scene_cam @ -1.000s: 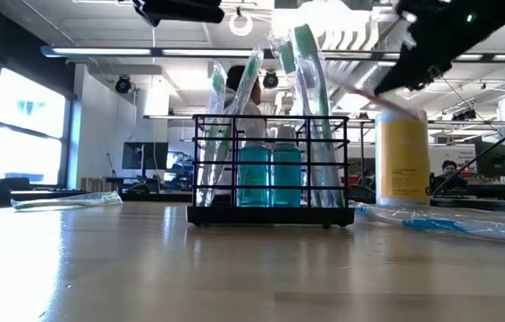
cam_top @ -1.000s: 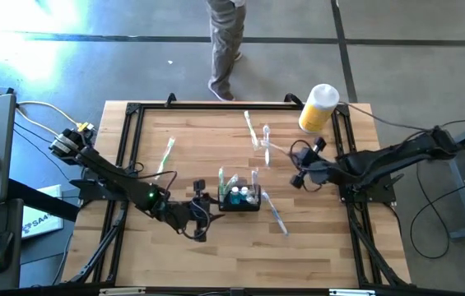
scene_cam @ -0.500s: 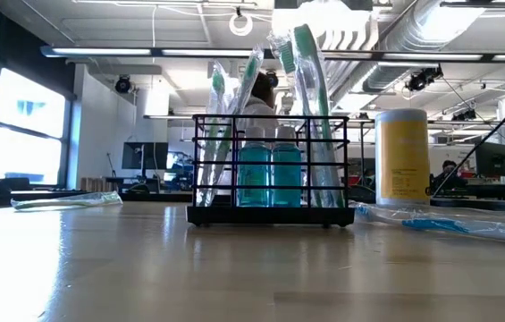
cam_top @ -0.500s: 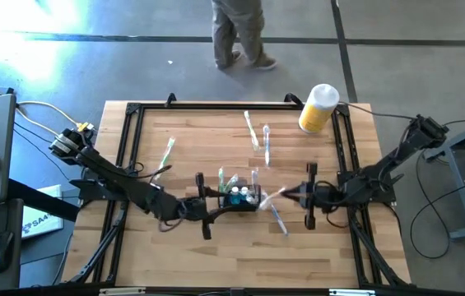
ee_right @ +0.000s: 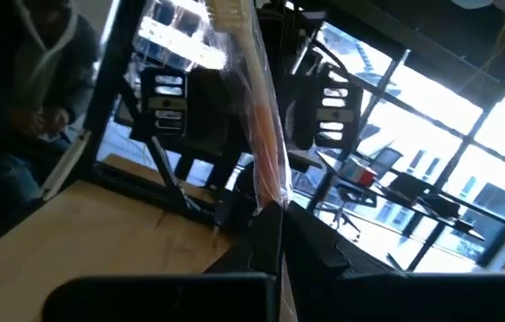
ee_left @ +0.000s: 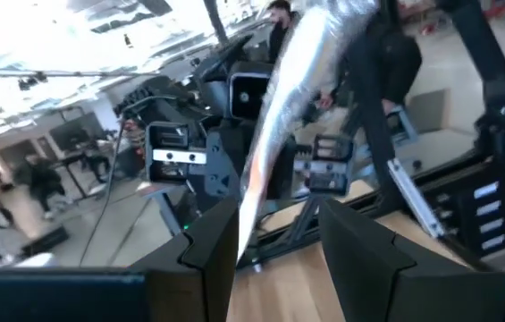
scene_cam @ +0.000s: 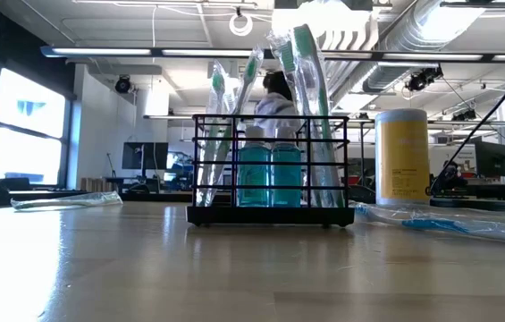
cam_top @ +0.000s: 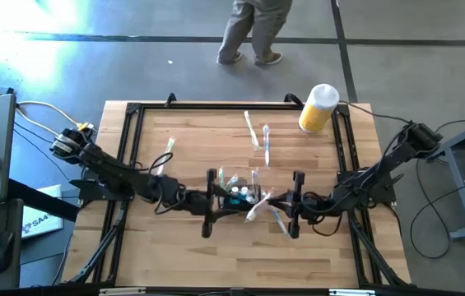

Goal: Pick & Place toothbrushing station
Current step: Put the orange toothbrush into the wire organizer

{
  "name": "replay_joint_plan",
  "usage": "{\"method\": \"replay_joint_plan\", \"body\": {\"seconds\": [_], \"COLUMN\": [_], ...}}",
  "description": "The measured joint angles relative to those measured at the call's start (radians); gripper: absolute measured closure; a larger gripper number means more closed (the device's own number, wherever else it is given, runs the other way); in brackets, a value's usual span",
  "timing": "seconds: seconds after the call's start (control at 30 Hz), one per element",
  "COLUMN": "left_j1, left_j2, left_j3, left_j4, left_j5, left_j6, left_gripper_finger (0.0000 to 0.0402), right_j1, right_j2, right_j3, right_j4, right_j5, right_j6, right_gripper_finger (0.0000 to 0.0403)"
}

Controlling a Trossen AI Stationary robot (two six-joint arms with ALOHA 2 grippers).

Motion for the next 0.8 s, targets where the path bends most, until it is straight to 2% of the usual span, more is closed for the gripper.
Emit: {"method": "replay_joint_plan", "body": {"seconds": [0.17, 0.4, 0.6, 0.8], "left_j1": [0.036, 0.061, 0.082, 0.085], "left_j2": [0.0, 0.002, 0.062, 0.086], "left_j3": [0.0, 0.0, 0.003, 0.034], "left_j4": [0.004, 0.042, 0.113, 0.11], "left_j5": [0.014, 0.025, 0.071, 0.064], "left_j6": [-0.033, -0.098, -0.097, -0.077], "left_gripper_finger": [0.0252, 0.0252, 0.0252, 0.0252], "right_j1": [-0.002, -0.028, -0.076, -0.094], "right_j2": [0.031, 0.064, 0.099, 0.1], "right_j3": [0.0, 0.0, 0.0, 0.0], "right_j4": [0.094, 0.138, 0.157, 0.134], "right_j5": [0.062, 0.061, 0.061, 0.057], "right_j6": [0.0, 0.035, 0.072, 0.09], "right_gripper_finger": [0.04, 0.04, 0.04, 0.04]}}
